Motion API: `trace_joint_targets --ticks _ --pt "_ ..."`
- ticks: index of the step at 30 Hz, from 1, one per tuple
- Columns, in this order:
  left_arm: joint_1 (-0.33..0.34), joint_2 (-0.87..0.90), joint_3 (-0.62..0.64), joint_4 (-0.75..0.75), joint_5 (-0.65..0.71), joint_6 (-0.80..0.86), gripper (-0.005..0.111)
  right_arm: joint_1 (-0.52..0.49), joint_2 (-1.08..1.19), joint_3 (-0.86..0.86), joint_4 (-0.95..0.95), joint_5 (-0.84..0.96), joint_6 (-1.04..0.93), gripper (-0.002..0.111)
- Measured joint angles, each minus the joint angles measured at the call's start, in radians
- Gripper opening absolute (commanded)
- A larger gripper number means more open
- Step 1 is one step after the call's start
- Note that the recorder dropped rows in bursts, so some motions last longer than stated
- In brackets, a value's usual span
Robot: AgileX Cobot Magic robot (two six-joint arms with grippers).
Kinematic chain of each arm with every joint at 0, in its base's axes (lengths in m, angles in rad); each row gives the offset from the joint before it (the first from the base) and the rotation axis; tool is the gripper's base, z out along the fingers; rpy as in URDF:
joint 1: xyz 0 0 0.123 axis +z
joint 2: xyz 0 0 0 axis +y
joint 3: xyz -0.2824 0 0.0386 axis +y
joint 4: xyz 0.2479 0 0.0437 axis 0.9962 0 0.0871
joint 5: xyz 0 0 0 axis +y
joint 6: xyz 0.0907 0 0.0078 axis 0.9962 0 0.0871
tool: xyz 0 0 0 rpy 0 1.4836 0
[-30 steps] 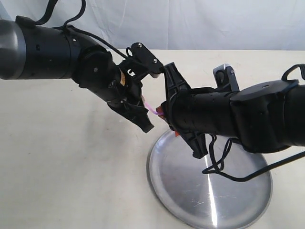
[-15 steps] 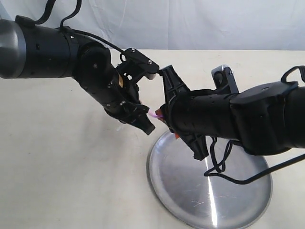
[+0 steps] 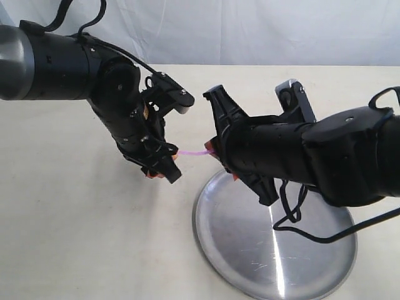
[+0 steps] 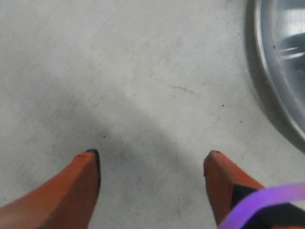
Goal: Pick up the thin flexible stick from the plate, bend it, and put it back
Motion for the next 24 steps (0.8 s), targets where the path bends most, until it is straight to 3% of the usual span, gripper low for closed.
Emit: trace_joint_targets --ticks 8,12,18,24 --pt "0.0 -0.024 0.0 0.082 0.074 -0.013 0.061 0.0 0.0 0.0 -0.01 -0.217 -0.21 -0.001" --pt "0.004 -0.044 0.0 0.21 0.141 -0.126 0.061 0.0 -0.004 0.002 0.079 -0.318 -0.563 -0.001" --pt "0.005 -0.045 0.0 0.235 0.153 -0.164 0.061 0.0 -0.068 0.002 0.089 -0.425 -1.008 -0.001" --pt "0.005 -0.045 0.0 0.235 0.153 -0.164 0.061 0.0 -0.071 0.002 0.089 -0.492 -1.26 -0.001"
